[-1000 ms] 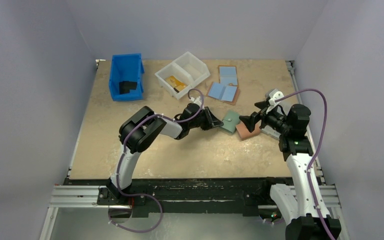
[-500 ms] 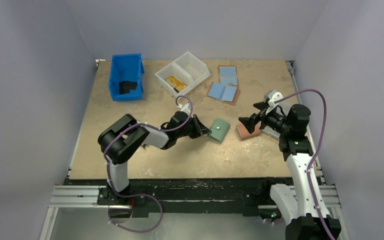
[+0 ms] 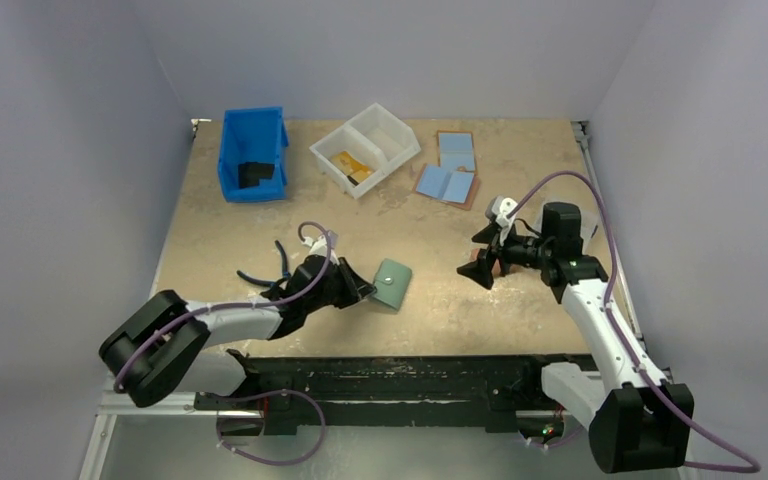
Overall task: Take the credit cards out of the card holder
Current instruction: Move the card holder to the center of the board, then open the card holder at the center of the board.
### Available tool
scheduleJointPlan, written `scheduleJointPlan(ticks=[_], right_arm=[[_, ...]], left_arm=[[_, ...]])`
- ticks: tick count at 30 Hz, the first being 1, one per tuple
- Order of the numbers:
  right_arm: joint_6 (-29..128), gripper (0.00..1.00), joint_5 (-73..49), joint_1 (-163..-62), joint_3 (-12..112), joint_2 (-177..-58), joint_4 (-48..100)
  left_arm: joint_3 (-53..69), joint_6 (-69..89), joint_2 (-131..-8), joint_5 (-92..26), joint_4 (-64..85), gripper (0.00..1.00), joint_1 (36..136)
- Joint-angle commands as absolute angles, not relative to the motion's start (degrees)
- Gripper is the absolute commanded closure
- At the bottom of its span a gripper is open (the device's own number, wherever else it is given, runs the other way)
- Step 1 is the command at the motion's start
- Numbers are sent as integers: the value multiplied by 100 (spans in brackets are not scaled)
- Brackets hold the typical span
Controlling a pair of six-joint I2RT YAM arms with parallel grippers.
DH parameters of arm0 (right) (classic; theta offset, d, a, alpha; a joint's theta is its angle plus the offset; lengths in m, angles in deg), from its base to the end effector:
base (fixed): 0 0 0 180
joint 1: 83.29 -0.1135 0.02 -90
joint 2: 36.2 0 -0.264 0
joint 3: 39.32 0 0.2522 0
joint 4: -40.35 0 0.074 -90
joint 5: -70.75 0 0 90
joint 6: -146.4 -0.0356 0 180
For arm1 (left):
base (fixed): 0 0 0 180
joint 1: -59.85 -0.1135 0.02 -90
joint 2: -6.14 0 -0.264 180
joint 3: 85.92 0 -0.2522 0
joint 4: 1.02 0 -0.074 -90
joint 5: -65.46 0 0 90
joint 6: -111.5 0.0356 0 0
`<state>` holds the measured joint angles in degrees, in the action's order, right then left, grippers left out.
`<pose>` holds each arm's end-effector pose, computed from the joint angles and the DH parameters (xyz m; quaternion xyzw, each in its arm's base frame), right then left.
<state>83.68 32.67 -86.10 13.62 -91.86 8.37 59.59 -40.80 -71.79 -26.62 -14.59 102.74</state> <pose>0.2003 0.0379 0.2649 -0.4029 0.7164 0.2905 0.4899 0.1771 -0.1663 0.1437 -0.1369 0.8545 -0.4074 0.2918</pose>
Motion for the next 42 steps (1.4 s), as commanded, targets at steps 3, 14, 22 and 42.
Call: scheduleJointPlan(ticks=[3, 14, 22, 42], right_arm=[[9406, 10, 3609, -8777, 1743, -9226, 120], [9560, 10, 3641, -8795, 1742, -9210, 40], [9573, 10, 3570, -8798, 1742, -9175, 31], [9595, 9, 3471, -8798, 1746, -9165, 35]], left_arm=[[5943, -3619, -6195, -2086, -174, 66, 10308], [4631, -2114, -5351, -1724, 2265, 40, 10332], [3736, -1560, -5657, -852, 2807, 40, 10880], [3066, -1008, -6434, -245, 2534, 38, 11485]])
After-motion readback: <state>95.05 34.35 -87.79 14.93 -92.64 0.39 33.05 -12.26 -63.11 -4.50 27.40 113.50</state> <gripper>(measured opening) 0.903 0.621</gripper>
